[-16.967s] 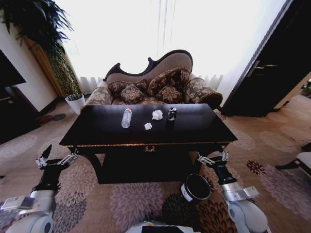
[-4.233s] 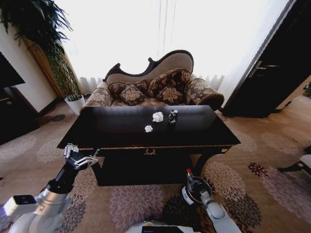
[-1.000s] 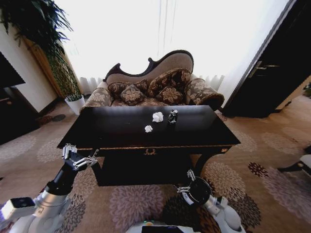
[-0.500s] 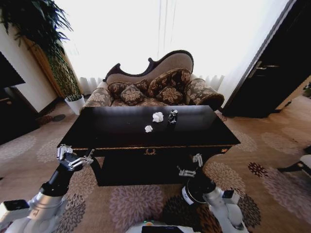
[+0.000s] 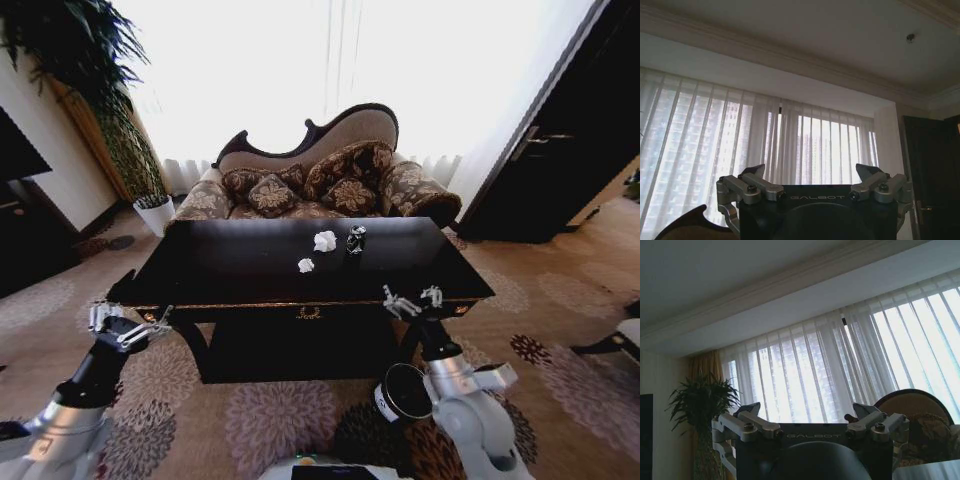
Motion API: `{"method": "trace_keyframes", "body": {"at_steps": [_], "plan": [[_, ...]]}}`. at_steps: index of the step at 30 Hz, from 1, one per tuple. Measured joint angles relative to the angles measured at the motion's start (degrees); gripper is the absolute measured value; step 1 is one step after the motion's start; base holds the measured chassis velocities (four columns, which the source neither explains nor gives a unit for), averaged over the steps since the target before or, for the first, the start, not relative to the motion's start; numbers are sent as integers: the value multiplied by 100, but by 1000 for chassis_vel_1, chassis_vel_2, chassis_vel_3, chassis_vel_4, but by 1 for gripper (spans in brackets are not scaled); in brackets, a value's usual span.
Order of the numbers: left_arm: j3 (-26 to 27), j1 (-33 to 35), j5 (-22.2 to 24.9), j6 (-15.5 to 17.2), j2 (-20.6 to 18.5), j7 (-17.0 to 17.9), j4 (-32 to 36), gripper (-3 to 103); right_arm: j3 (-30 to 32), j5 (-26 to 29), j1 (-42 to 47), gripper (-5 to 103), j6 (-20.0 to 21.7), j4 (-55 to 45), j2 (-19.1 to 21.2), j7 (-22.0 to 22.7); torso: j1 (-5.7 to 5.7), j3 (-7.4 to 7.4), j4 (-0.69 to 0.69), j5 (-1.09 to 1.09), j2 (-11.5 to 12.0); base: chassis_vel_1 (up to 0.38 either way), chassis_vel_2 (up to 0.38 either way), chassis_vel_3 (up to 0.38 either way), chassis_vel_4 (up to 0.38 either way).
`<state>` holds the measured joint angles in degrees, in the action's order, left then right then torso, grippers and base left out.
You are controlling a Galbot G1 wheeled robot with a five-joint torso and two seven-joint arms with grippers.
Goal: Move to the front of the table and place the trash on the table into the trash bin.
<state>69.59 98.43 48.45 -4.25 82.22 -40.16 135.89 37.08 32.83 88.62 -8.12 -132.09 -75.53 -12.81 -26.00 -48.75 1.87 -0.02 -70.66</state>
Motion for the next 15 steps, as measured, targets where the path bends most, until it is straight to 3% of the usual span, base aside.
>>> {"method": "trace_keyframes", "body": {"at_steps": [3, 5, 7, 12, 15], "plan": [[34, -20, -4, 5, -25, 151, -32, 100, 0, -73, -23, 100, 9, -1, 45, 72, 0, 0, -1, 0, 0, 0, 0, 0, 0], [79, -68, -44, 118, -92, 714, -77, 100, -62, -305, -86, 100, 48, -5, 132, 323, 0, 0, 1, 0, 0, 0, 0, 0, 0], [152, -85, -56, 178, -128, 958, -117, 100, -108, -441, -150, 100, 74, 12, 187, 408, 0, 0, 0, 0, 0, 0, 0, 0, 0], [412, -152, -36, 292, -258, 1247, -263, 100, -283, -571, -267, 100, 137, 104, 371, 541, 0, 0, 0, 0, 0, 0, 0, 0, 0], [686, -223, 24, 323, -494, 1360, -501, 100, -502, -634, -456, 100, 247, 236, 737, 761, 0, 0, -1, 0, 0, 0, 0, 0, 0]]}}
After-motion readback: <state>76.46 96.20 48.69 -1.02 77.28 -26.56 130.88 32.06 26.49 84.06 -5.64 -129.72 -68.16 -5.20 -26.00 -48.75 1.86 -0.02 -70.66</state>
